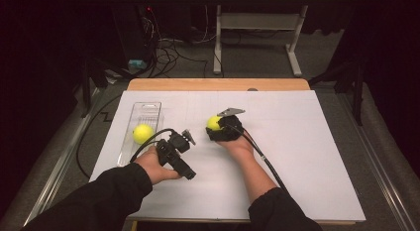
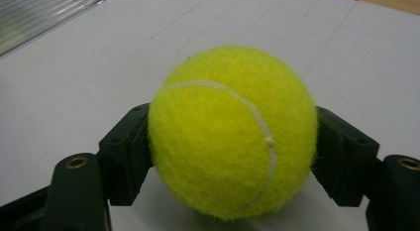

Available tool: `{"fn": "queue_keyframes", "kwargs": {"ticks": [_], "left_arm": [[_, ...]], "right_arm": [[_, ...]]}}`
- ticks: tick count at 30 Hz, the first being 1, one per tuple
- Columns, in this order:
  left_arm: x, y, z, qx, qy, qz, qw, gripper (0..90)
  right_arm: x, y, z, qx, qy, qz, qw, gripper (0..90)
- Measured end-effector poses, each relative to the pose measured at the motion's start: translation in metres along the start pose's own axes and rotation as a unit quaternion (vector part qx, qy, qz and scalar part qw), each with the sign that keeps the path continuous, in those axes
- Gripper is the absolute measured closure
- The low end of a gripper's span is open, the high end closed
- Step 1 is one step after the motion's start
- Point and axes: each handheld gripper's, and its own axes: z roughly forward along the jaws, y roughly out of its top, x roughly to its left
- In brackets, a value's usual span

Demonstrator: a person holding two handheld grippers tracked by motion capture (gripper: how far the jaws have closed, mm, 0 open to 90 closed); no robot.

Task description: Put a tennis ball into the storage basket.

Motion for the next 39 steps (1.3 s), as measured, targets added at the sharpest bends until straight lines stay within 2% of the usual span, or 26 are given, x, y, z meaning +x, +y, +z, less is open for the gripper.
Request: {"fn": "queue_keyframes", "kwargs": {"ticks": [4, 6, 7, 9, 10, 11, 12, 13, 14, 17, 18, 19, 24, 32, 39], "left_arm": [[-0.001, 0.001, 0.0, 0.0, 0.0, 0.001, 1.0, 0.5], [-0.002, 0.002, -0.001, 0.003, 0.001, 0.002, 1.0, 0.5], [-0.002, 0.002, -0.001, 0.003, 0.001, 0.002, 1.0, 0.5], [-0.003, 0.002, -0.001, 0.001, 0.002, 0.002, 1.0, 0.5], [-0.004, 0.002, -0.002, 0.001, 0.003, 0.002, 1.0, 0.5], [-0.004, 0.002, -0.002, 0.001, 0.004, 0.002, 1.0, 0.5], [-0.004, 0.002, -0.002, 0.001, 0.004, 0.001, 1.0, 0.5], [-0.004, 0.002, -0.003, 0.001, 0.005, 0.001, 1.0, 0.5], [-0.005, 0.002, -0.003, 0.002, 0.007, 0.0, 1.0, 0.5], [-0.006, 0.002, -0.003, 0.0, 0.008, -0.002, 1.0, 0.5], [-0.006, 0.004, -0.005, 0.002, 0.011, 0.0, 0.9999, 0.5], [-0.006, 0.004, -0.005, 0.002, 0.011, 0.0, 0.9999, 0.5], [-0.009, 0.008, -0.01, -0.004, 0.013, -0.001, 0.9999, 0.5], [-0.01, 0.015, -0.017, -0.005, 0.019, -0.001, 0.9998, 0.5], [-0.009, 0.019, -0.023, -0.01, 0.019, -0.003, 0.9998, 0.5]], "right_arm": [[0.004, -0.001, -0.011, -0.01, -0.004, -0.007, 0.9999, 27.0], [0.007, -0.004, -0.026, -0.029, 0.001, -0.011, 0.9995, 27.0], [0.007, -0.004, -0.026, -0.029, 0.001, -0.011, 0.9995, 27.0], [0.01, -0.006, -0.037, -0.041, 0.003, -0.016, 0.999, 27.0], [0.014, -0.011, -0.049, -0.053, 0.006, -0.021, 0.9984, 27.0], [0.014, -0.011, -0.049, -0.053, 0.006, -0.021, 0.9984, 27.0], [0.018, -0.016, -0.06, -0.063, 0.009, -0.028, 0.9976, 27.0], [0.018, -0.016, -0.06, -0.063, 0.009, -0.028, 0.9976, 27.0], [0.022, -0.022, -0.071, -0.071, 0.014, -0.031, 0.9969, 27.0], [0.026, -0.028, -0.08, -0.078, 0.019, -0.033, 0.9962, 27.0], [0.031, -0.036, -0.091, -0.086, 0.024, -0.036, 0.9954, 27.0], [0.031, -0.036, -0.091, -0.086, 0.024, -0.036, 0.9954, 27.0], [0.04, -0.058, -0.115, -0.103, 0.033, -0.04, 0.9933, 27.0], [0.045, -0.086, -0.138, -0.126, 0.042, -0.032, 0.9906, 27.0], [0.045, -0.093, -0.143, -0.124, 0.039, -0.04, 0.9907, 27.0]]}}
